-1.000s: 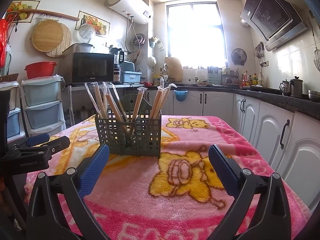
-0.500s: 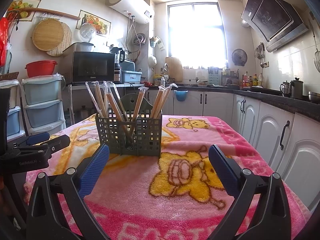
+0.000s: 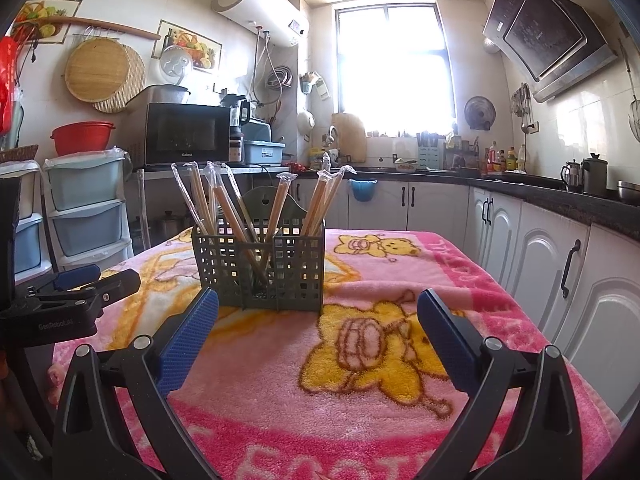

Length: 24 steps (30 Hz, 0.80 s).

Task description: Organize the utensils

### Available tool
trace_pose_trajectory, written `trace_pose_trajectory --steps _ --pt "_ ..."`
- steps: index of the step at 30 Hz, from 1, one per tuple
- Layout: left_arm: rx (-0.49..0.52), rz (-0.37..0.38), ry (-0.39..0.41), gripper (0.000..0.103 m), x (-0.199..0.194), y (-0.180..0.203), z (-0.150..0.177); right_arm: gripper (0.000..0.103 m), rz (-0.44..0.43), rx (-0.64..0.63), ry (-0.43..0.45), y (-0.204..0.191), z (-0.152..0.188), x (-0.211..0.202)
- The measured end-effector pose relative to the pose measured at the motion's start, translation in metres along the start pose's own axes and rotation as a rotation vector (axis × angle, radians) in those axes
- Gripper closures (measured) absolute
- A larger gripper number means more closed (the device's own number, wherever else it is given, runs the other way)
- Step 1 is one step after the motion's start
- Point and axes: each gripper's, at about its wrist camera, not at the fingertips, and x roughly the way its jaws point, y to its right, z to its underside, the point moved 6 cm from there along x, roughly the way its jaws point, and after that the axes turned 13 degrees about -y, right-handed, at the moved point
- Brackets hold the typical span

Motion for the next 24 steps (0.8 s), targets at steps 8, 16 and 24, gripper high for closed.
trace_pose_trajectory --steps 8,16,24 --pt "-0.006 0.004 0.0 0.01 0.0007 0.0009 -0.0007 0.006 0.0 0.004 0.0 0.0003 -0.0004 -0.0004" --pt "-0.003 0.009 -0.001 0.01 0.0011 0.0018 -0.0003 0.006 0.006 0.01 0.005 0.0015 -0.0007 -0.0029" --pt "-0.009 0.003 -0.007 0.01 0.0046 0.0023 -0.0016 0.006 0.008 0.014 0.001 0.002 -0.001 -0.0035"
